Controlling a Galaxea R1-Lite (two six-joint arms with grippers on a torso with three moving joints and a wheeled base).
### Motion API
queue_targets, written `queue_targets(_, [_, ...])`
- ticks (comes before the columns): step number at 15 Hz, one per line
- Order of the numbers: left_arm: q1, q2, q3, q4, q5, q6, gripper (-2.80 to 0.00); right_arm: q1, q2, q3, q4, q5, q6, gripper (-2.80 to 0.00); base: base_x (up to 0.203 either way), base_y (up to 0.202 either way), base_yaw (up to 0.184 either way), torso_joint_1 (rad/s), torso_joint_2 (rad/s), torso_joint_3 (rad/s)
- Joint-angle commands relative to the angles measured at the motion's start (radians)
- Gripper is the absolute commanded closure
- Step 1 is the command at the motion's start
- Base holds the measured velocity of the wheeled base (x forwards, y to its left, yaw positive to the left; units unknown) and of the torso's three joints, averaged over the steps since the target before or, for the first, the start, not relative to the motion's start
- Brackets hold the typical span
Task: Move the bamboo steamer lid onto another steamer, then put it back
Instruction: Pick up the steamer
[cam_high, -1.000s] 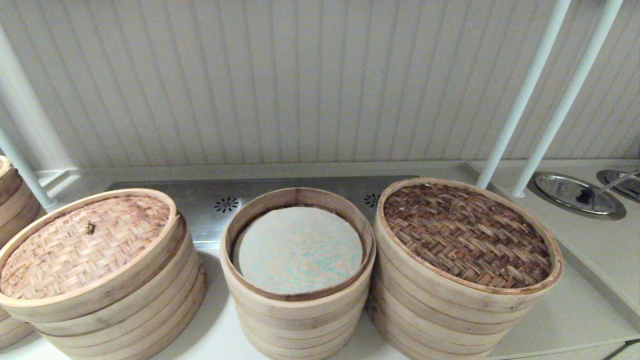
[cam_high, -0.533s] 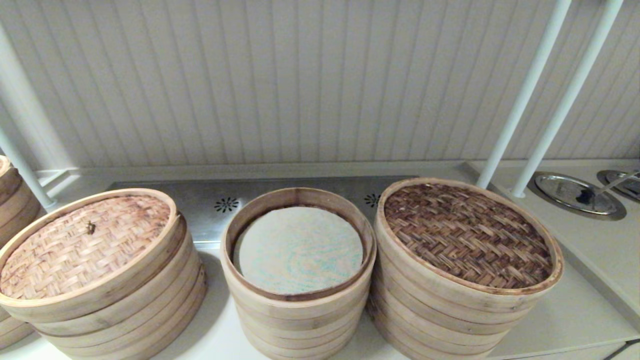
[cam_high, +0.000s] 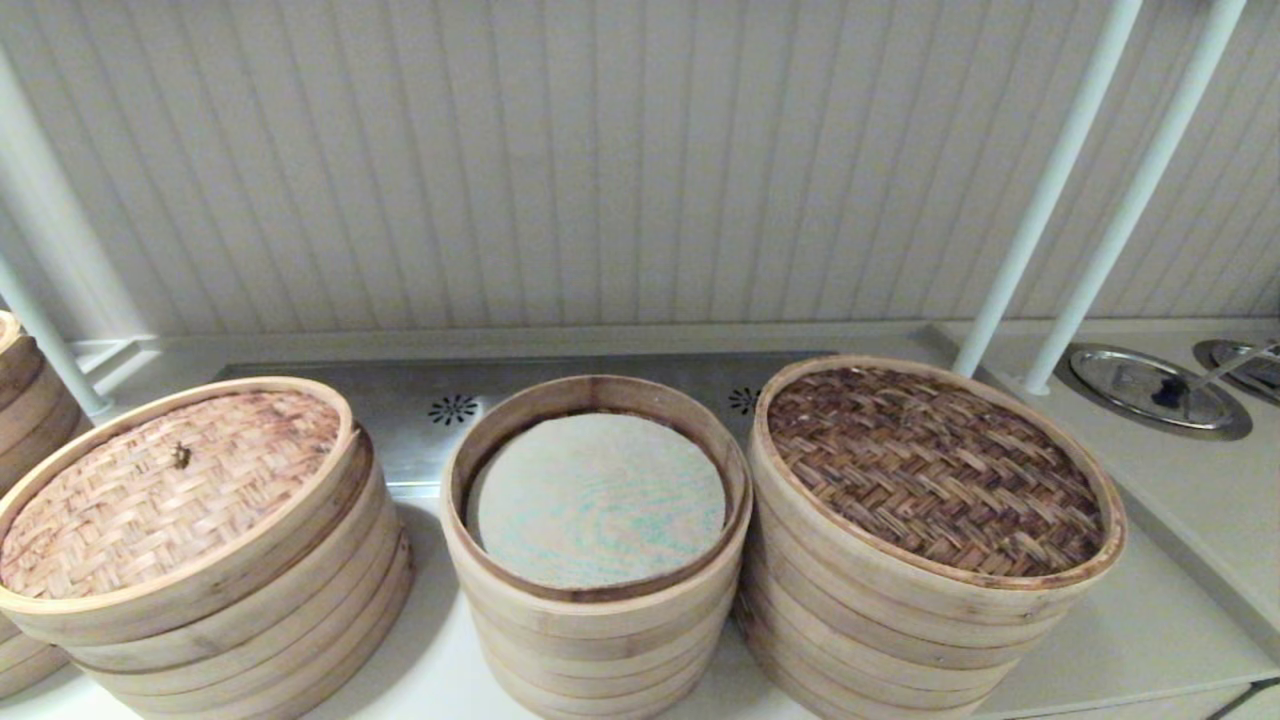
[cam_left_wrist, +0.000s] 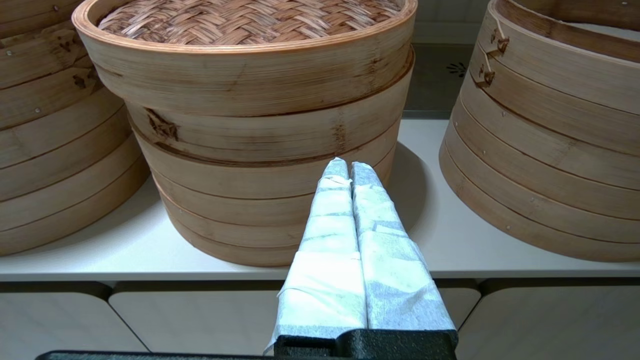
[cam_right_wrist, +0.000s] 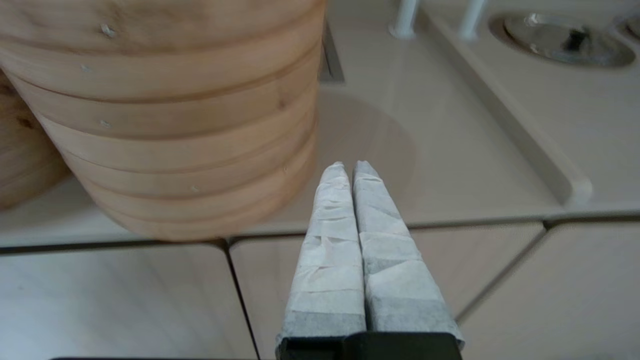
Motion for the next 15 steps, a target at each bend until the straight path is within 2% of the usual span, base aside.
queue_targets(1, [0.0,0.0,0.0,0.0,0.001,-0.001,0.0,0.0,-0.006,0.016,-0.003,0.039,-0.003,0.0,0.0,0.0,0.0,0.0,0.0,0.0])
queue_targets(3, [0.0,0.0,0.0,0.0,0.001,-0.001,0.0,0.0,-0.007,0.048,-0.013,0.068,-0.011,0.0,0.0,0.0,0.0,0.0,0.0,0.0])
queue_targets(7, [0.0,0.0,0.0,0.0,0.001,-0.001,0.0,0.0,-0.007,0.048,-0.024,0.068,-0.002,0.0,0.0,0.0,0.0,0.0,0.0,0.0])
queue_targets(10, [0.0,0.0,0.0,0.0,0.001,-0.001,0.0,-0.001,-0.009,0.053,-0.034,0.066,0.04,0.0,0.0,0.0,0.0,0.0,0.0,0.0])
queue_targets(15, [0.0,0.0,0.0,0.0,0.001,-0.001,0.0,0.0,-0.01,0.053,-0.035,0.066,0.04,0.0,0.0,0.0,0.0,0.0,0.0,0.0])
